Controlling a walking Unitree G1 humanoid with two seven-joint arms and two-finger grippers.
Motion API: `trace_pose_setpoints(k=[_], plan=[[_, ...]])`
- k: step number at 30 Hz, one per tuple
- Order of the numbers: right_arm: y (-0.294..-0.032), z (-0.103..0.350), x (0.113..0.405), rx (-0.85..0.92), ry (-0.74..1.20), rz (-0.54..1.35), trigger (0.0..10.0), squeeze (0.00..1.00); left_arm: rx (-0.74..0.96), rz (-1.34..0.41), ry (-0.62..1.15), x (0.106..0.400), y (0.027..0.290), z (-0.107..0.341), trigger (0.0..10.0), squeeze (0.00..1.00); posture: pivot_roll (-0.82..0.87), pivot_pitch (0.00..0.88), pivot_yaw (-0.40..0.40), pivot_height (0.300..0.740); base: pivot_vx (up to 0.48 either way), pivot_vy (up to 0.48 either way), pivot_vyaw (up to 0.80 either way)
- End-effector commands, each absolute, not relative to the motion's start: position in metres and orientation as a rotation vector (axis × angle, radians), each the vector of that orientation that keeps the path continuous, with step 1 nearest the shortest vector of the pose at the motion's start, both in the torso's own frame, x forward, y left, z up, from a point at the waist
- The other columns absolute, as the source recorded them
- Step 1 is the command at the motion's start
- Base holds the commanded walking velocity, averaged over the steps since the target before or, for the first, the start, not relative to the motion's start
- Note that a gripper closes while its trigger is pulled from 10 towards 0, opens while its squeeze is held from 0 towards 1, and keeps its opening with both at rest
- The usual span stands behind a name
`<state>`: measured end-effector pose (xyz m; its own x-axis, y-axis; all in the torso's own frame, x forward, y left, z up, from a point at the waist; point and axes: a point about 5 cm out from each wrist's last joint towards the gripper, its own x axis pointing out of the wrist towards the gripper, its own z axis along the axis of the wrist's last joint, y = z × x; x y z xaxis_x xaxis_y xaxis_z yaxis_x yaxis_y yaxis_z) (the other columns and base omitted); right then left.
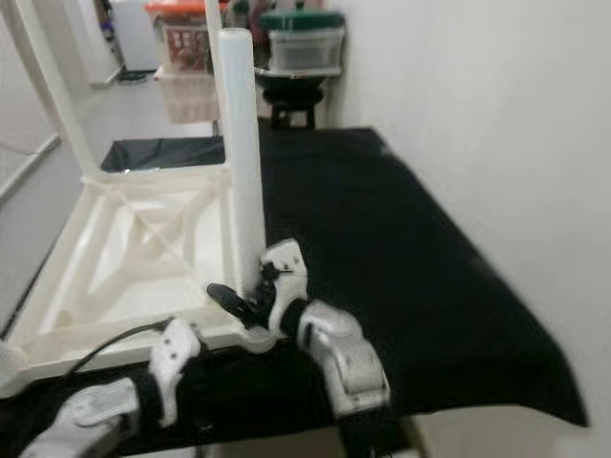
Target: Building children table
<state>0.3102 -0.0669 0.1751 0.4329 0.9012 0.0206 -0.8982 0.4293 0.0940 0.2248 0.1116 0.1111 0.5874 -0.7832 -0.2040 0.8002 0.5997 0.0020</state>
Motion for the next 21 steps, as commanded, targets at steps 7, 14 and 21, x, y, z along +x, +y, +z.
trace_pose_setpoints(k=[7, 14, 21], plan=[[-0.075, 0.188, 0.322, 0.043, 0.054, 1.48, 10.0, 0.0, 0.103, -0.922, 0.2, 0.225, 0.111, 0.109, 10.0, 0.0, 0.08, 0.0, -0.049, 0.74, 0.0, 0.0, 0.0], [-0.083, 0.195, 0.333, 0.063, 0.108, 1.616, 0.0, 0.0, 0.109, -0.906, 0.195, 0.226, 0.113, 0.11, 10.0, 0.0, 0.11, 0.0, -0.067, 0.74, 0.0, 0.0, 0.0], [-0.089, 0.189, 0.333, 0.076, 0.124, 1.642, 0.0, 0.0, 0.112, -0.897, 0.193, 0.226, 0.115, 0.111, 10.0, 0.0, 0.1, 0.0, -0.063, 0.74, 0.0, 0.0, 0.0]])
